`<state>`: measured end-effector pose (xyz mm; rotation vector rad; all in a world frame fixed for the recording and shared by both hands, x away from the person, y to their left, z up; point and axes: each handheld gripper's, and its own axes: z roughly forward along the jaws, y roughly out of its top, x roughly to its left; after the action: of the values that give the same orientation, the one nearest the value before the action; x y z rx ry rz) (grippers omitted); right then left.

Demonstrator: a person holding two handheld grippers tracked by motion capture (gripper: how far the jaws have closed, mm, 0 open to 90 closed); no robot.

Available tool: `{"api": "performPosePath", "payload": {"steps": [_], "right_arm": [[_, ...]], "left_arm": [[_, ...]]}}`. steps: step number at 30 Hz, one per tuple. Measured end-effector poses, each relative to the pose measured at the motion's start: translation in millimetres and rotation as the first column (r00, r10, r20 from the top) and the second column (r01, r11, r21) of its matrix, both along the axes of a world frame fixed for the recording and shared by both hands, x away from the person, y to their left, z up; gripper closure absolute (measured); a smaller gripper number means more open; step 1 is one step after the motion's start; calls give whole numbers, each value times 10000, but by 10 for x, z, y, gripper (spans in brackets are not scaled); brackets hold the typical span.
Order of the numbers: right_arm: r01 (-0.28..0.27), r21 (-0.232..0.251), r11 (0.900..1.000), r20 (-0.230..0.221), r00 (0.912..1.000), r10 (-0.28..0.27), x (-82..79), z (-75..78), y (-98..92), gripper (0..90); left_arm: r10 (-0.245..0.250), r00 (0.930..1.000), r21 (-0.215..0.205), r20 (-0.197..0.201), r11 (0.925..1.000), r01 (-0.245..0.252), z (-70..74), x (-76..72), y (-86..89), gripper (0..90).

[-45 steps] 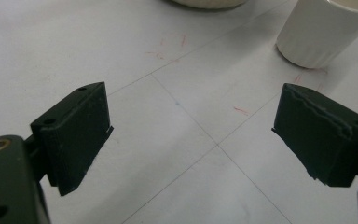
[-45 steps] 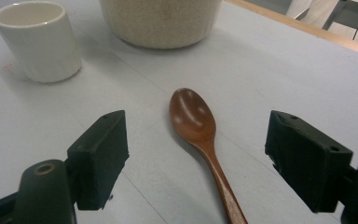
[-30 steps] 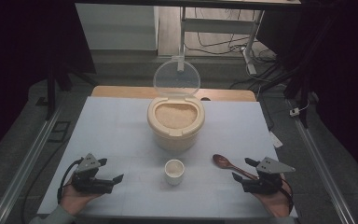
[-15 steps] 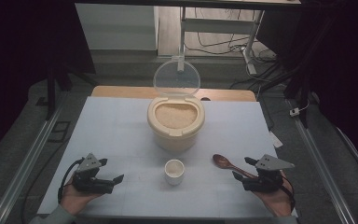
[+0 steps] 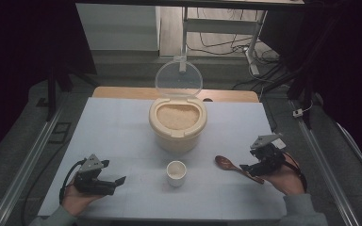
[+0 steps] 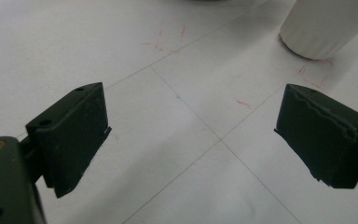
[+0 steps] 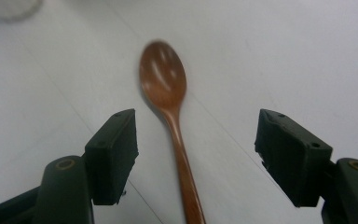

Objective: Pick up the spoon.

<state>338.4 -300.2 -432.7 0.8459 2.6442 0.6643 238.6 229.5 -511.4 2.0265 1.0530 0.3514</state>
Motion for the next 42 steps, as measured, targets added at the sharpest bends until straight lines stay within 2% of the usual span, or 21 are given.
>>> {"api": "performPosePath", "payload": {"steps": [4,6,13,21,28,34,35,37,38,39,41,42], "right_arm": [[-159,-756,9970,-616,9980,113,142,-9,15,302],[-206,-951,9952,-860,9962,124,188,-33,12,308],[-367,-1150,9927,-1332,9909,212,260,-104,10,349],[-682,-1403,9878,-2009,9788,390,242,-307,4,417],[-793,-1763,9811,-2368,9709,360,218,-416,-44,496],[-898,-1883,9780,-2646,9636,375,211,-496,-49,563],[-932,-1970,9760,-2750,9608,362,204,-520,-42,604],[-993,-2062,9735,-2717,9615,405,203,-534,-33,608],[-1061,-2052,9730,-2679,9622,484,205,-528,-24,659],[-1245,-2182,9679,-2656,9620,639,212,-528,-21,669],[-1186,-2244,9673,-2734,9604,543,200,-528,18,709],[-1307,-2421,9614,-2689,9611,630,201,-530,28,723]], "left_arm": [[-55,10000,25,45,10000,55,6,-10,12,93],[-67,10000,25,27,10000,67,5,-7,15,93],[-102,9999,107,22,9999,102,3,1,2,93],[-134,9999,141,-29,9998,135,-4,2,1,93],[-134,9999,222,-66,9997,135,-15,11,-3,91],[-132,9999,247,-58,9996,133,-19,8,0,91],[-132,9999,252,-70,9996,134,-21,11,2,91],[-146,9999,279,-76,9995,148,-24,13,3,91],[-156,9998,289,-75,9995,158,-25,13,2,91],[-156,9998,289,-75,9995,158,-25,13,2,91],[-141,9999,299,-65,9994,143,-24,11,-3,91],[-146,9999,321,-67,9994,148,-23,10,-7,91]]}}
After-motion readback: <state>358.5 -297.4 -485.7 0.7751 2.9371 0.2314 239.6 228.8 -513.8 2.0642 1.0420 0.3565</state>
